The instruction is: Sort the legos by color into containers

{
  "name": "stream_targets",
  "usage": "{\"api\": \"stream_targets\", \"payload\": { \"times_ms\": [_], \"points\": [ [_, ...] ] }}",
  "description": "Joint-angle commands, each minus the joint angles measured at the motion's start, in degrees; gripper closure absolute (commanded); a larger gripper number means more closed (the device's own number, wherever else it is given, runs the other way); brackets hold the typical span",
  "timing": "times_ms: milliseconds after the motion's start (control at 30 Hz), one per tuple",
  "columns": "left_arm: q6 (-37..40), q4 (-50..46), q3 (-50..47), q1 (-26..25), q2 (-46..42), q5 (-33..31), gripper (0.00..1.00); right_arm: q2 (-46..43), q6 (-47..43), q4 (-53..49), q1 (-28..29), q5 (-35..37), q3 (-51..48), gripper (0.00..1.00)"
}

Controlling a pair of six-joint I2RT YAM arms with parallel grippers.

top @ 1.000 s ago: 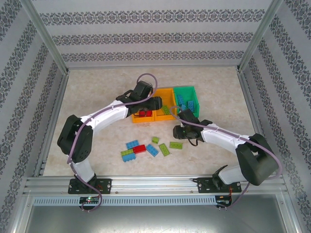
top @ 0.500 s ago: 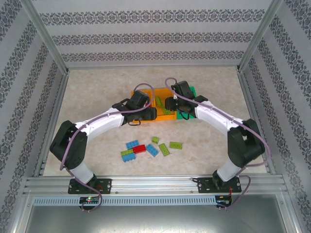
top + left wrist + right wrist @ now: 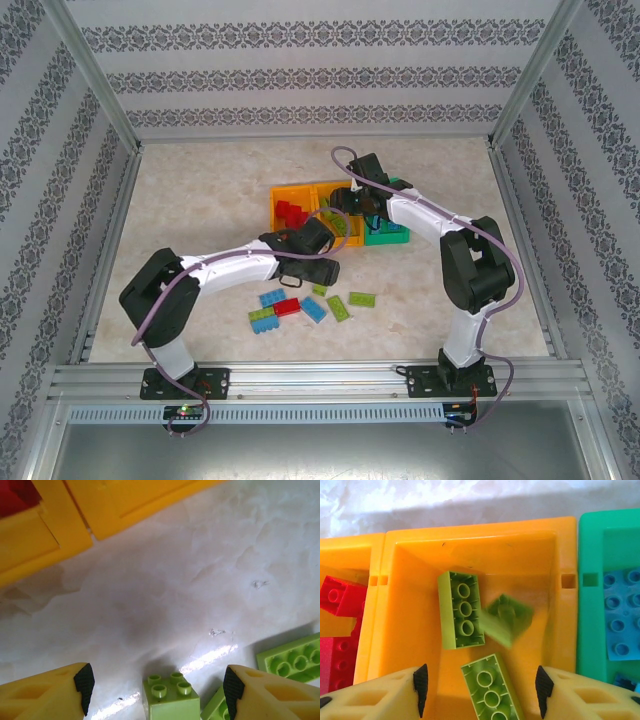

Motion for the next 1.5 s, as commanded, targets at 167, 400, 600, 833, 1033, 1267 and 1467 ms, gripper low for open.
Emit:
{"api": "stream_targets", "payload": {
  "times_ms": [167,400,600,833,1033,1267,1467],
  "points": [
    [0.1,-3.8,0.9,-2.0,2.5,-0.1,0.34,-6.9,-0.2,0.1,-0.8,-0.2,-3.8,0.34],
    [1.1,-5.1,1.6,-3.6,4.6,0.2,0.36,-14.2,0.2,0.9,-5.9,0.3,-11.0,0.31],
    [0.7,-4.4,1.1,-3.9,4.8,0.1,0.42,-19.1,0.0,0.9,-11.4,-1.2,-16.7,0.3],
    [0.5,-4.2,2.6,-3.9,6.9,-0.1,0.55,-24.3,-0.9,0.2,-12.7,-1.1,-22.3,0.29],
    [-0.1,-4.5,3.4,-3.9,7.0,-1.7,0.67,-28.1,0.4,-0.1,-12.6,-0.9,-28.7,0.29],
    [1.7,-8.4,9.0,-3.3,5.5,-7.3,0.69,-34.5,2.3,-0.3,-11.0,-0.6,-36.2,0.29],
    [4.9,-8.8,17.1,1.0,6.6,-7.0,0.69,-40.3,6.4,-0.4,-7.6,0.5,-42.6,0.29]
  ]
}}
